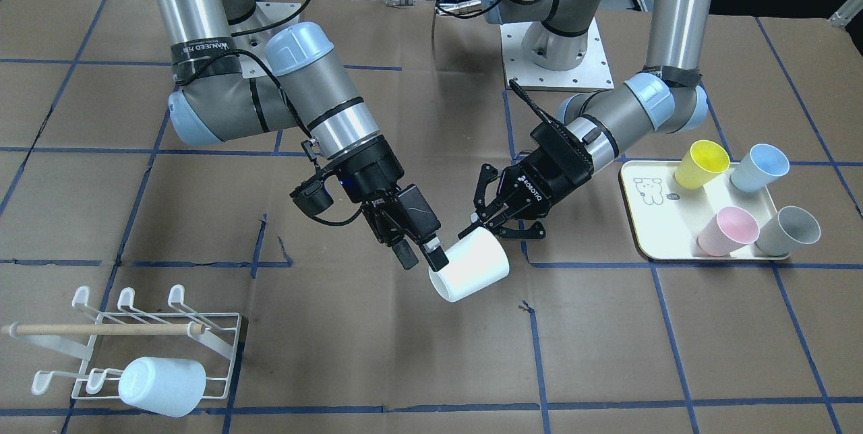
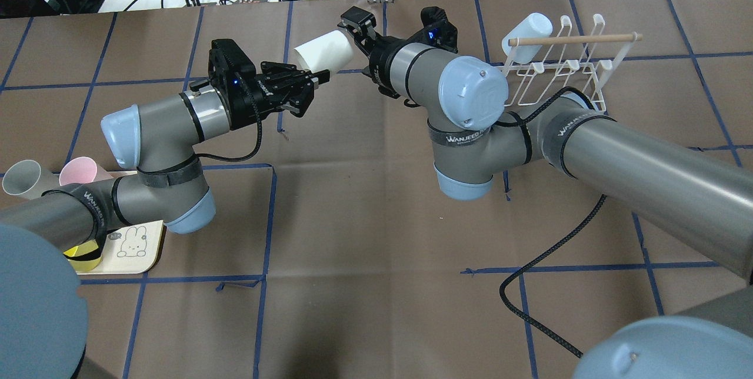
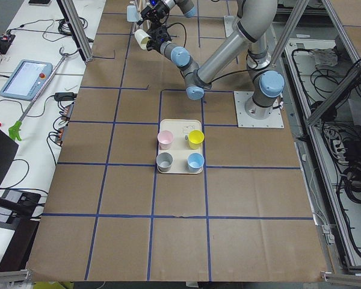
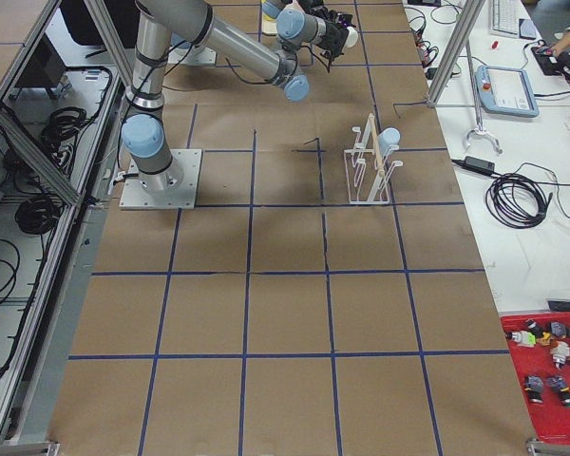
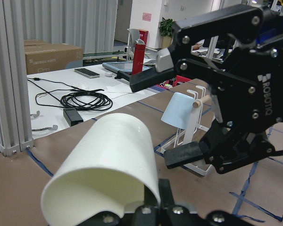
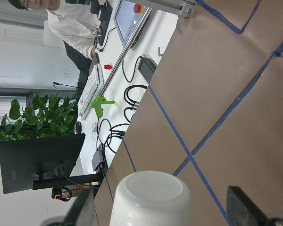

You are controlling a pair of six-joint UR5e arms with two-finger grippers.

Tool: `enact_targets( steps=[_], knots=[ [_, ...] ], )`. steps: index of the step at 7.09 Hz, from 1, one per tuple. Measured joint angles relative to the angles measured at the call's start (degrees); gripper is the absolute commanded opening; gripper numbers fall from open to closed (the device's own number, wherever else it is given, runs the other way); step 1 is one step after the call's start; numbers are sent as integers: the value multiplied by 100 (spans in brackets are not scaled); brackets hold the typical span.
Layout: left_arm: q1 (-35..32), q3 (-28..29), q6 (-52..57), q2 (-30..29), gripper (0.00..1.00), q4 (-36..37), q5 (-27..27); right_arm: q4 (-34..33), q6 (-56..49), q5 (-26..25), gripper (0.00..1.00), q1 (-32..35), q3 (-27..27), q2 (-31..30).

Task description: Transfer IKEA cup to right arm and place on rack

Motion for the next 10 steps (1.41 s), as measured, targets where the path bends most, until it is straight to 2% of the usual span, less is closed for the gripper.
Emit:
enact_targets(
  steps=[5, 8, 9, 10],
  knots=[
    [0, 2, 0, -18, 4, 12, 7, 16, 381, -19, 99, 181, -55, 123],
    [0, 2, 0, -18, 4, 13, 10, 24, 534, -19, 99, 302, -290, 335],
    [0, 1, 0, -18, 4, 13, 10, 24, 549, -30, 94, 329, -391, 416],
    [0, 2, 0, -18, 4, 13, 10, 25, 555, -67, 77, 352, -453, 457]
  ],
)
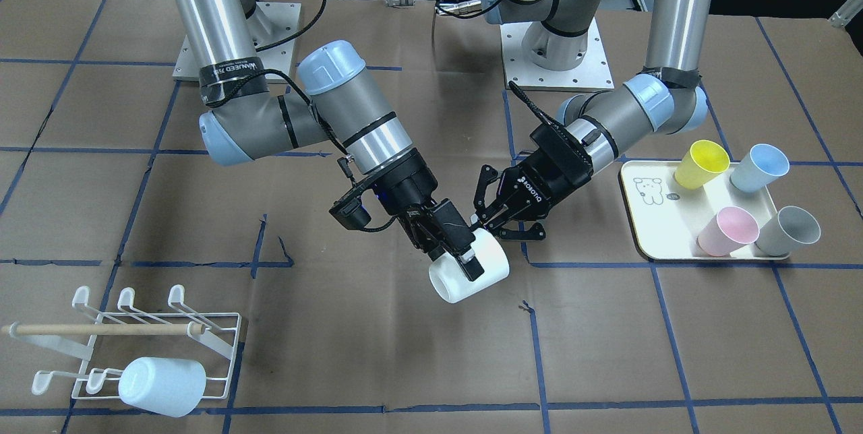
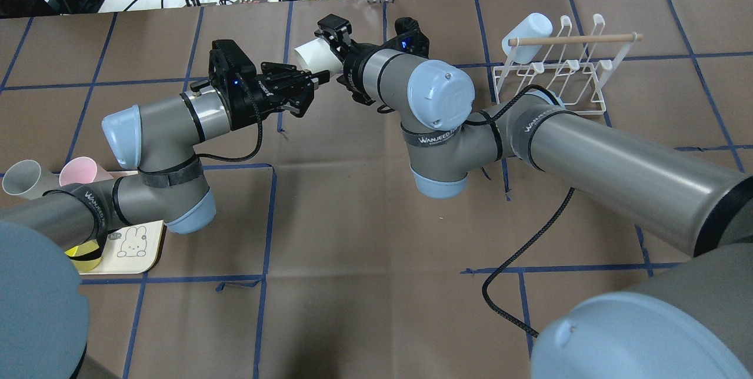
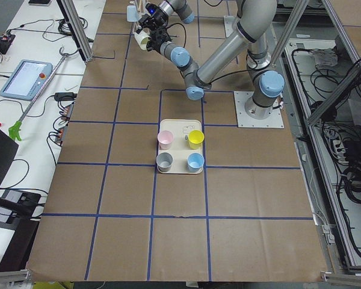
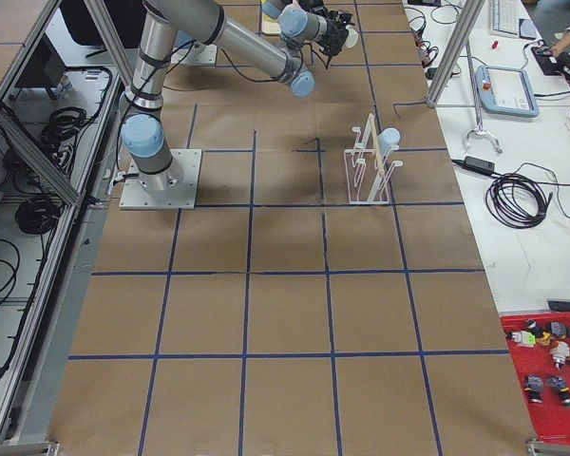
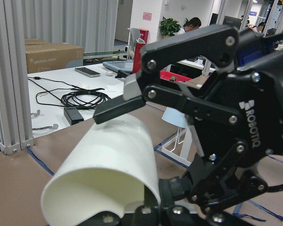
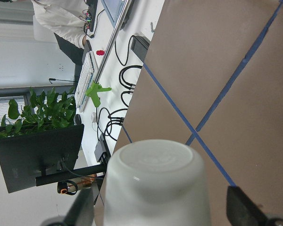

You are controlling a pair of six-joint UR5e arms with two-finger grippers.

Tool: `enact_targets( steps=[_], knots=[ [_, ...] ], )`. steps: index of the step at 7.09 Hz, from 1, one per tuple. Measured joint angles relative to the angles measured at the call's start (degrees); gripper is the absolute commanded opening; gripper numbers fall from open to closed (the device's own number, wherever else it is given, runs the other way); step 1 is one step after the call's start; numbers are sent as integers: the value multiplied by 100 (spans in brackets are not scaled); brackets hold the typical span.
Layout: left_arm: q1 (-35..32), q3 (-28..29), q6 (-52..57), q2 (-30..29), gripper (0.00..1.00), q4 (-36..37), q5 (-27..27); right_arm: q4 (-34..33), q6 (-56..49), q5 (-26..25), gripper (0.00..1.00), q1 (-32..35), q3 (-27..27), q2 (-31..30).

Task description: Transfer IKEA cup to right arm and place on rack

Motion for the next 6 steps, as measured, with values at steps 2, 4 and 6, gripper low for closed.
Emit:
enact_targets(
  steps=[2, 4, 6],
  knots=[
    [1, 0, 0, -3, 4, 1, 1, 1, -3, -54, 51, 22, -28, 26],
    [1, 0, 4, -7, 21, 0, 0, 2, -32, -18, 39, 24, -28, 29],
    [-4, 34, -5, -63, 68, 8, 8, 2, -46, 12, 39, 29, -23, 29]
  ],
)
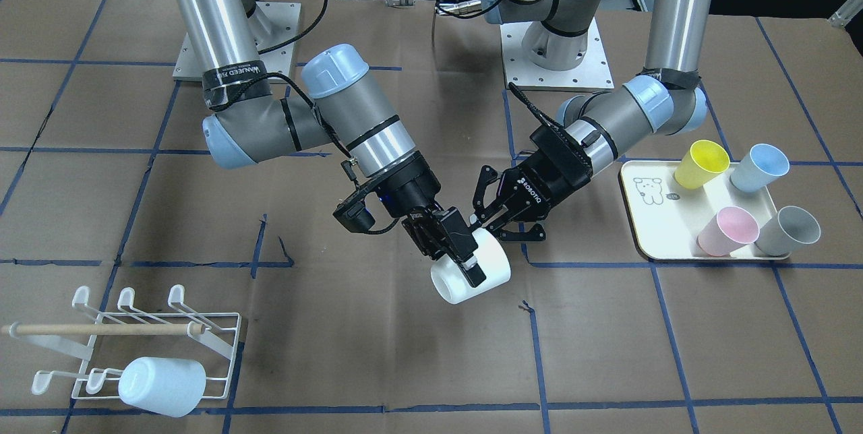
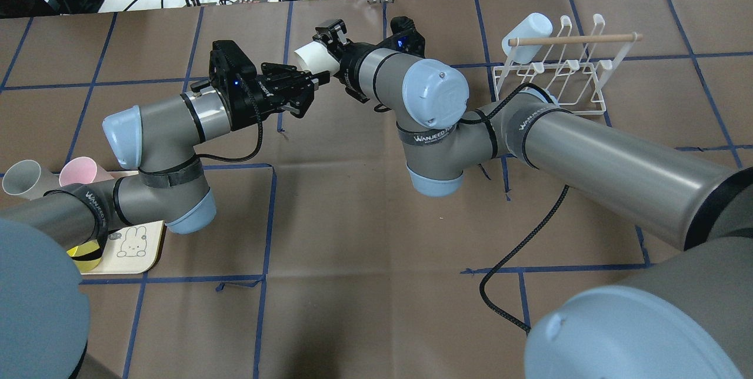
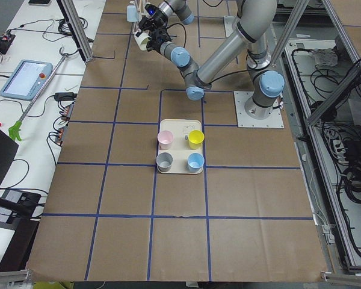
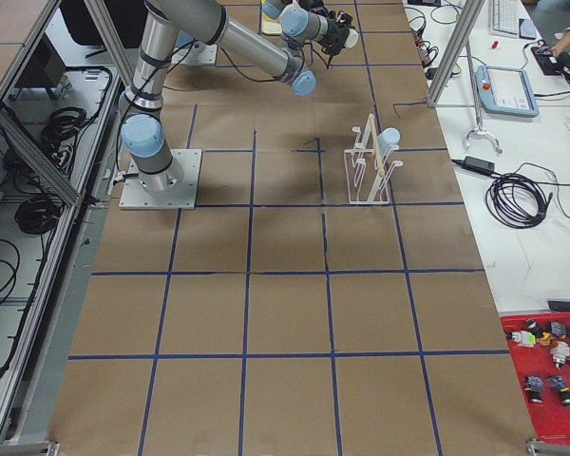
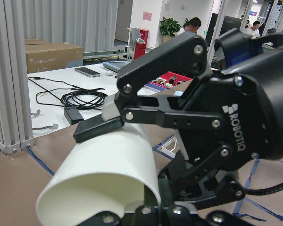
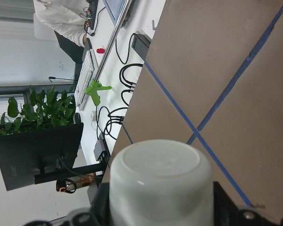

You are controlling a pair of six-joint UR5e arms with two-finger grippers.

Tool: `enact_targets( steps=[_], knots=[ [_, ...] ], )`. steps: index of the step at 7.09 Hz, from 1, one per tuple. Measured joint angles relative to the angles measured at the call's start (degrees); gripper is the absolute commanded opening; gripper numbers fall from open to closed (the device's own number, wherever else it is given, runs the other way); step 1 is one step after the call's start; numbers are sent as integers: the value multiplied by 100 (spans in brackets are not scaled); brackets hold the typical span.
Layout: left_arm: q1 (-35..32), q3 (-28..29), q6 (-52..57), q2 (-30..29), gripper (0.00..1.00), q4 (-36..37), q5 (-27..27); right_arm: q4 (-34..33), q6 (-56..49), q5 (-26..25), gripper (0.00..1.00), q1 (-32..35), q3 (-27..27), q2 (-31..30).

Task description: Transfer IKEA cup to right arm and place on rack

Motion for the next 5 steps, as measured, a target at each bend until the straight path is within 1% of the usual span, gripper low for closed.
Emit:
enact_targets(
  steps=[1, 2, 3, 4, 5],
  knots=[
    [-3, 95, -13, -28, 81, -13, -3, 3, -5, -3, 39, -2, -5, 0],
    [-3, 227, -91, -45, 90, -29, 3, 4, -5, 1, 39, -2, -7, 0],
    [-3, 305, -213, -55, 96, -23, 1, -1, -4, -1, 39, -6, -14, -1],
    [-5, 336, -281, -58, 98, -14, 1, -1, -6, 1, 39, -8, -19, -4],
    [-5, 349, -310, -55, 99, -11, 2, 2, -10, 2, 39, -9, -19, -6]
  ],
)
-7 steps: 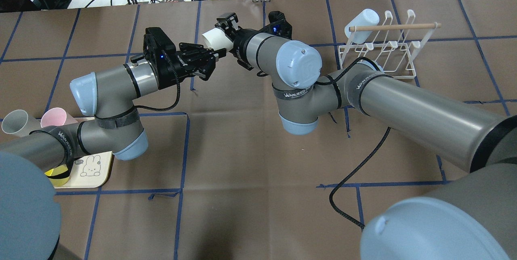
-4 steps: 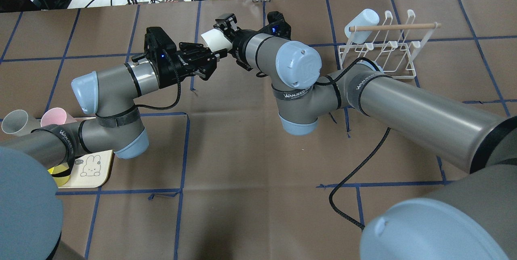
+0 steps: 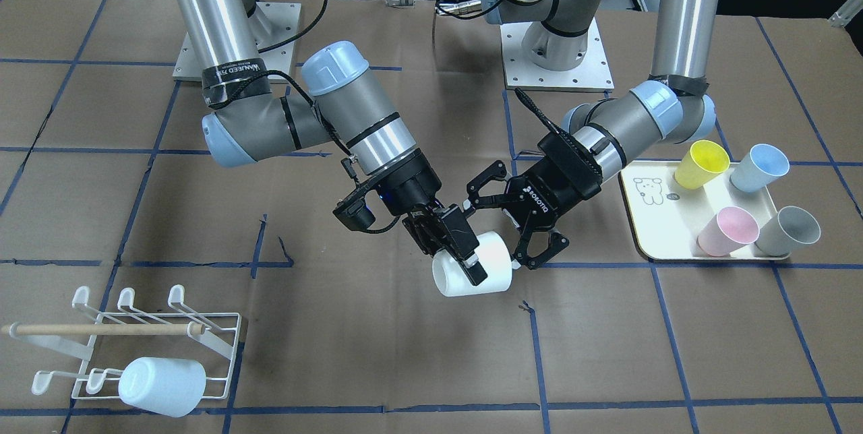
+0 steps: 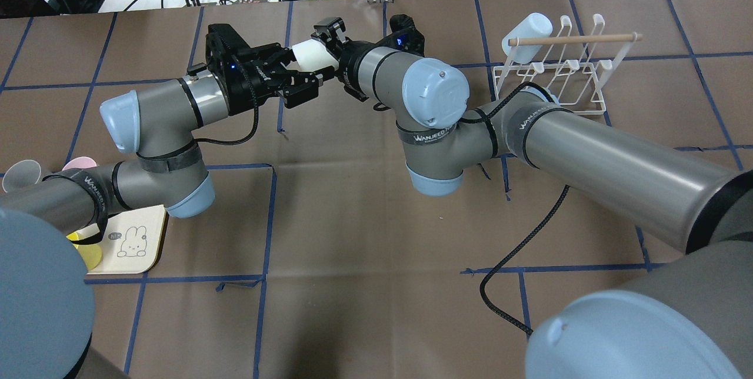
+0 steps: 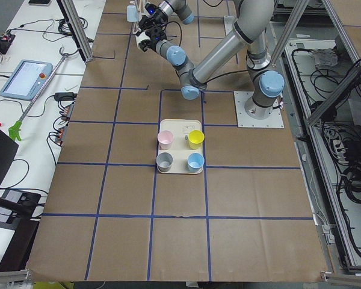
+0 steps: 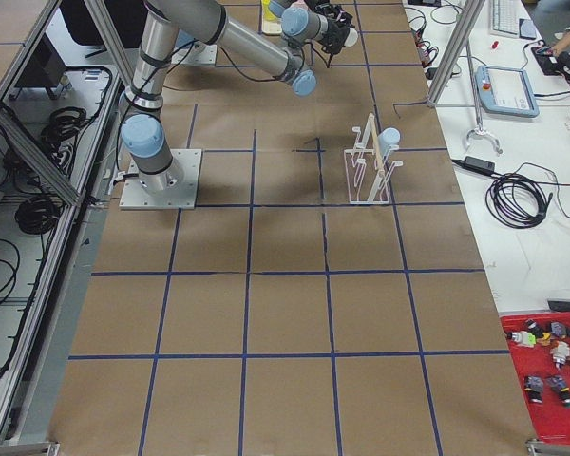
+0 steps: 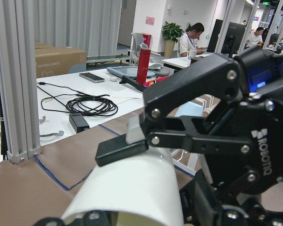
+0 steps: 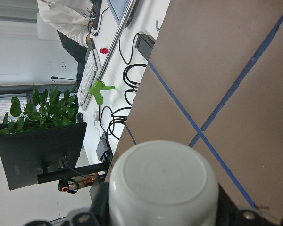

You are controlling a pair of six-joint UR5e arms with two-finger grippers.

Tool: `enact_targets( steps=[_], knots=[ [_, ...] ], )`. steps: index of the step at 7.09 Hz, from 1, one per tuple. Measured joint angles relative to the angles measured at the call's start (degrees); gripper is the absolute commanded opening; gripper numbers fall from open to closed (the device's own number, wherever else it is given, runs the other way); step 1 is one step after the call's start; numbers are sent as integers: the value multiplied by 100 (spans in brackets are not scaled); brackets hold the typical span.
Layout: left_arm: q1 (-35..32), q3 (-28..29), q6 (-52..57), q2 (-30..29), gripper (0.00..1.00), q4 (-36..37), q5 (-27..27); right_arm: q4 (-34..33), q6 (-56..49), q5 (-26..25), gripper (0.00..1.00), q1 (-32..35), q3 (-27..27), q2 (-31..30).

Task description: Transfer IKEA cup to right arm and place on rack

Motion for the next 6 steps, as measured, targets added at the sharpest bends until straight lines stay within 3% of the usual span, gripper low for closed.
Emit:
enact_targets(
  steps=[6],
  knots=[
    [741, -552, -20, 135, 99, 298, -202, -17, -40, 4, 39, -110, 40, -49]
  ],
)
